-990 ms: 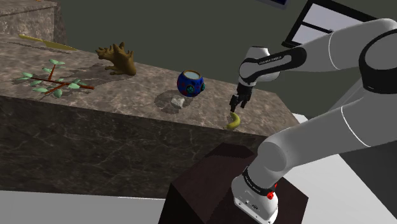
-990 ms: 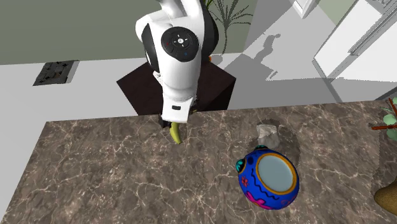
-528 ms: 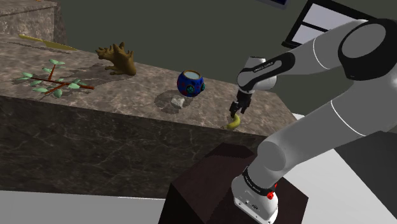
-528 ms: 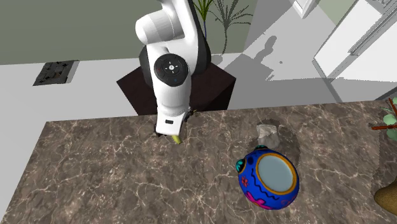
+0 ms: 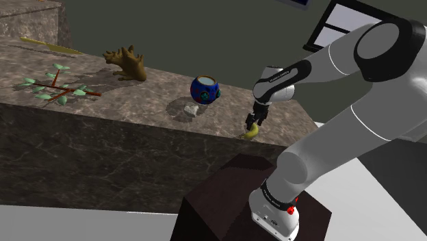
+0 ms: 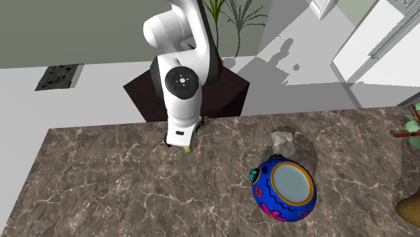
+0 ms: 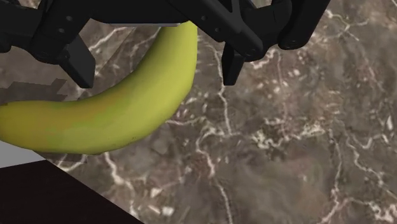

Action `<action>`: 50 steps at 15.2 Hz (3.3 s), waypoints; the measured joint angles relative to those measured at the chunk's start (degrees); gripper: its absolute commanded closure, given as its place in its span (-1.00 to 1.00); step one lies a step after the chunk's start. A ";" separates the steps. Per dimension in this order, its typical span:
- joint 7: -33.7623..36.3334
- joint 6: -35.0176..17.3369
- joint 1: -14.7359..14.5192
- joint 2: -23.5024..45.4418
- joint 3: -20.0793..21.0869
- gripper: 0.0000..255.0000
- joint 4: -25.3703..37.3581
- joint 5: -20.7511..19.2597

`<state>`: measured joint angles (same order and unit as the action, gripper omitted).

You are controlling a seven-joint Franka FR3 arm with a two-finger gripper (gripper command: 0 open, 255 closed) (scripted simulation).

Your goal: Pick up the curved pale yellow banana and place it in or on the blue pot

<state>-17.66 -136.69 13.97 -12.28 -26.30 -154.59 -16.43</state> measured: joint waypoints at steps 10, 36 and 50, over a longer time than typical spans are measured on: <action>-0.02 -0.03 0.01 0.03 -0.02 1.00 0.00 0.00; 0.06 21.30 0.77 -13.65 3.55 1.00 7.92 -0.26; -0.49 33.07 0.52 -17.68 5.77 1.00 15.67 0.91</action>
<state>-18.16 -103.63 14.49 -29.95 -20.53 -138.92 -15.52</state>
